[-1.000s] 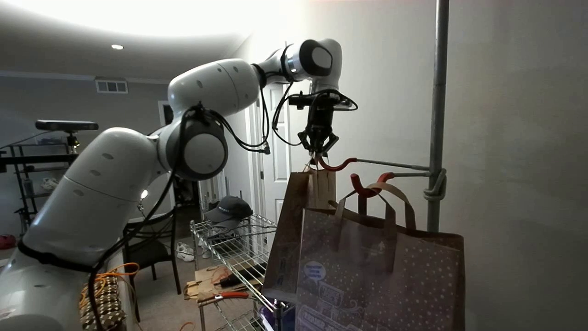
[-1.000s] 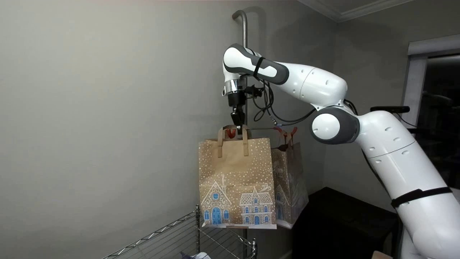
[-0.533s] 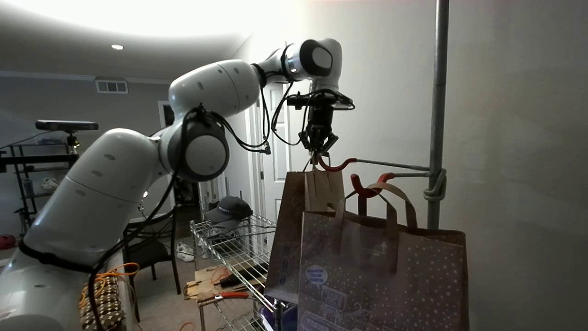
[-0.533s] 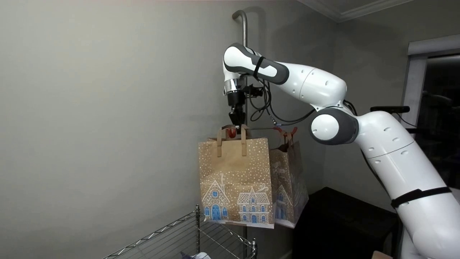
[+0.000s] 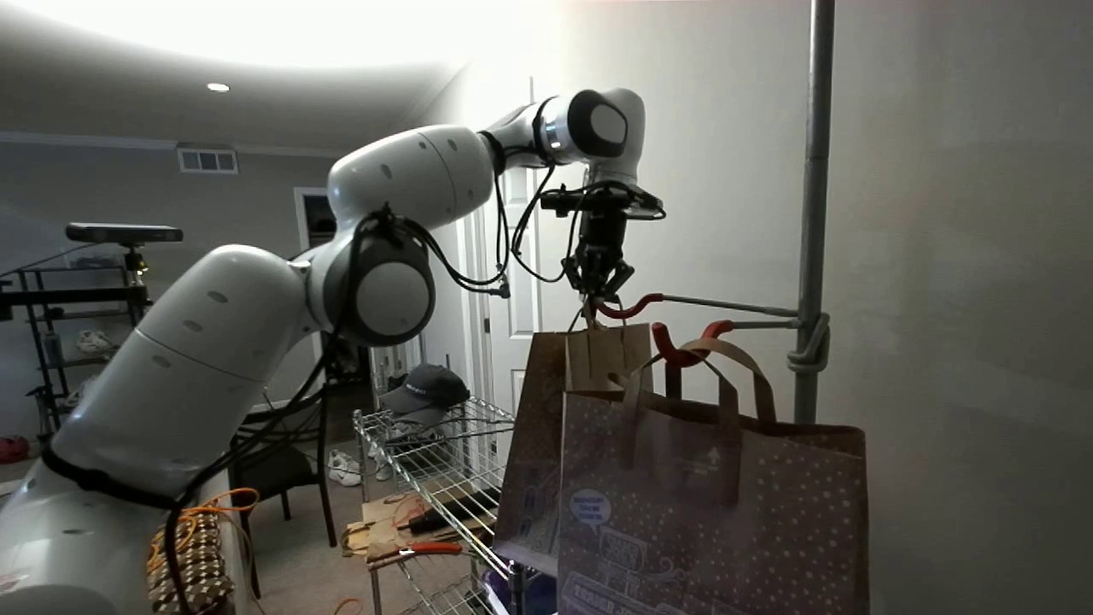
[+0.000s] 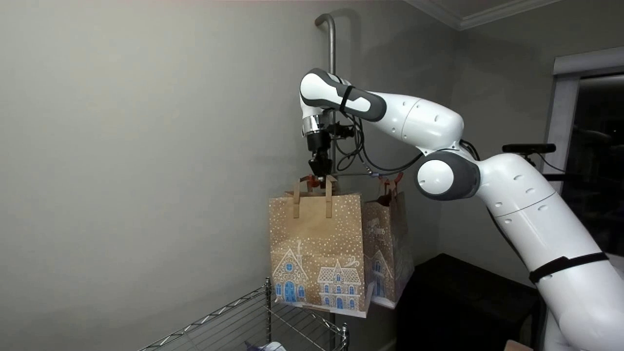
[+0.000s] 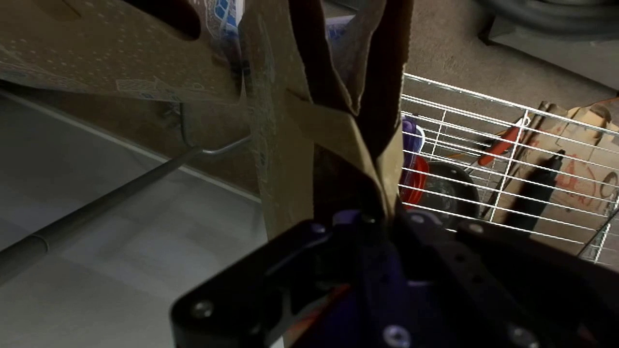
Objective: Put the paper bags on the hanger
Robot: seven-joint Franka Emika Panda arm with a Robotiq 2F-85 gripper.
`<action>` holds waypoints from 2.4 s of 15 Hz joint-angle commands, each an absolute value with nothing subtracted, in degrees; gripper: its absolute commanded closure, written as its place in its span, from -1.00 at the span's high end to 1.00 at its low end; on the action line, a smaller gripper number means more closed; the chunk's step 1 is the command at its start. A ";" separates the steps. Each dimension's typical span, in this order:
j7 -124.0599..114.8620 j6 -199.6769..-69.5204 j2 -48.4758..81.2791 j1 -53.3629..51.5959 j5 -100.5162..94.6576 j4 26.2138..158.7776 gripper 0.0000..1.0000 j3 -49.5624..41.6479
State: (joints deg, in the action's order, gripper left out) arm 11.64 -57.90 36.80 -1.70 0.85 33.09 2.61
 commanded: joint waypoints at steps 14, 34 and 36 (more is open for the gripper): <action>10.83 -53.22 36.48 -1.60 1.75 29.34 0.87 3.25; -1.23 -45.12 30.71 -23.07 -10.96 22.28 1.00 -0.31; -1.66 -46.83 31.37 -22.49 -9.78 21.68 1.00 0.32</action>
